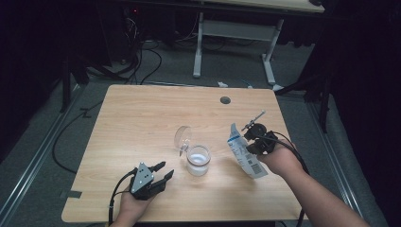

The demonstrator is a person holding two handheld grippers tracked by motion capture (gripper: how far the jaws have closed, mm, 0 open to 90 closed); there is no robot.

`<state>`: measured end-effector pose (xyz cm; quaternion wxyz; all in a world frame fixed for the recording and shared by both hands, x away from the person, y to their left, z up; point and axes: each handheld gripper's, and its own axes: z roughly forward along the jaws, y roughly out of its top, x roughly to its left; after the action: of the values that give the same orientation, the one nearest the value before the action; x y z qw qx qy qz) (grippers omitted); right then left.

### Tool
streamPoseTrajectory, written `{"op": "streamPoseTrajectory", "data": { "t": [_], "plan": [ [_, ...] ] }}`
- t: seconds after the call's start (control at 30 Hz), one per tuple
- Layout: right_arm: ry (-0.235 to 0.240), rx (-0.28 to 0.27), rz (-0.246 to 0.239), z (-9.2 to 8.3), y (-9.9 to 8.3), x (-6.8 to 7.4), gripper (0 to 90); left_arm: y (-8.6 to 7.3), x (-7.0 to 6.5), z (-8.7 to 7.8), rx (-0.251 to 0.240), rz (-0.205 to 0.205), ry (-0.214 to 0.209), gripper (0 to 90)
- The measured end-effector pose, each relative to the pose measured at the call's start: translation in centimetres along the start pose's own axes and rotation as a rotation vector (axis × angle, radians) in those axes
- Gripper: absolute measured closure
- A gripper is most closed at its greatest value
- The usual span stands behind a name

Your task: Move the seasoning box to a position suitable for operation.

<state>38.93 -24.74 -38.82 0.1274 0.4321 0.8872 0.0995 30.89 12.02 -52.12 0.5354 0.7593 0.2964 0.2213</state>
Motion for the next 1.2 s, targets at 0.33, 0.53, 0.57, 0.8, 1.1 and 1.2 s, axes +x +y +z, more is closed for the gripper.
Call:
{"op": "streamPoseTrajectory", "data": {
  "t": [0.33, 0.53, 0.57, 0.8, 1.1, 1.2],
  "plan": [
    [-0.001, -0.019, 0.008, 0.2, -0.4, -0.1, 89.9, 0.0, -0.1, 0.0, 0.003, 0.0, -0.002, 54.4],
    [-0.007, -0.04, 0.019, 0.1, -0.7, -0.3, 89.9, -0.1, -0.1, 0.1, 0.0, -0.001, -0.001, 54.4],
    [-0.008, -0.049, 0.016, 0.1, -0.7, -0.3, 89.9, -0.1, -0.1, 0.1, -0.001, -0.001, -0.001, 54.4],
    [-0.036, -0.149, 0.051, -0.6, -1.1, -0.3, 89.9, -0.1, -0.1, 0.1, 0.001, -0.001, 0.001, 54.4],
    [-0.028, -0.257, 0.109, -0.5, -2.5, -0.4, 89.9, -0.1, 0.2, 0.0, 0.003, -0.011, 0.011, 54.0],
    [-0.04, -0.276, 0.109, -0.3, -3.0, -0.3, 89.9, -0.2, 0.3, 0.0, 0.002, -0.015, 0.012, 53.9]
  ]
}}
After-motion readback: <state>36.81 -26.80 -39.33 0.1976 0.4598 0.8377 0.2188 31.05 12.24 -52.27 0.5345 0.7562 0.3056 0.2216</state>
